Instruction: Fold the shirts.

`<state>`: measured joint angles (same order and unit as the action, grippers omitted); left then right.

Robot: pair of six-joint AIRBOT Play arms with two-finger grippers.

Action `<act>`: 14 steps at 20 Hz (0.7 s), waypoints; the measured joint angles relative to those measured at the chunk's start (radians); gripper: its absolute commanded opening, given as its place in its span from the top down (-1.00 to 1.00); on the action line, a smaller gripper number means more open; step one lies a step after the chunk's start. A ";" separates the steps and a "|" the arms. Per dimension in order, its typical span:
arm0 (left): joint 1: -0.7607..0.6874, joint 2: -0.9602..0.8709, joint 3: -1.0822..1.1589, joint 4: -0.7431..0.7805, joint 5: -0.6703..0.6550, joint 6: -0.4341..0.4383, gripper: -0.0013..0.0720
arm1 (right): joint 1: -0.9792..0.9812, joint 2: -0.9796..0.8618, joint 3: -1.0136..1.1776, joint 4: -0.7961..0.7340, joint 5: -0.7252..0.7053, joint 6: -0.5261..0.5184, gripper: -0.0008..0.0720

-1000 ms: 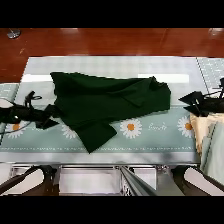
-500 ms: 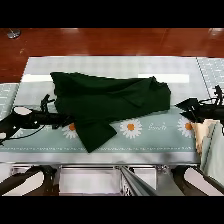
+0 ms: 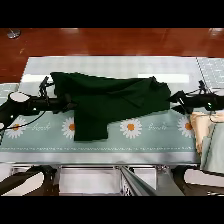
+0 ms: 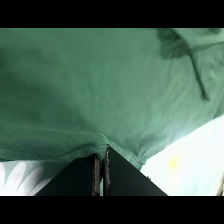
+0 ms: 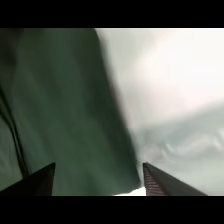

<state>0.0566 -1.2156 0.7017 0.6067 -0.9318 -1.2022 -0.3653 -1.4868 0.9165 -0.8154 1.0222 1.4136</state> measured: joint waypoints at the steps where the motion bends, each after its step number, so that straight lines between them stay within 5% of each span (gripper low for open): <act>1: -0.001 0.000 0.006 0.000 -0.002 0.002 0.91 | 0.018 -0.039 0.034 0.006 0.006 0.020 -0.06; 3: -0.001 0.000 0.014 -0.001 -0.010 0.003 0.91 | 0.054 -0.098 0.089 -0.017 0.006 0.043 0.93; 8: 0.024 0.011 0.140 -0.018 -0.033 0.004 0.91 | 0.102 -0.114 0.319 -0.019 0.085 0.046 0.93; 14: 0.101 0.057 0.777 -0.065 -0.078 -0.028 0.91 | 0.142 0.133 0.848 -0.139 0.225 0.047 0.93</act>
<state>0.1574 -1.1584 1.4792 0.5415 -1.0096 -1.2301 -0.2237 -1.3537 1.7649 -0.9546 1.2476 1.4609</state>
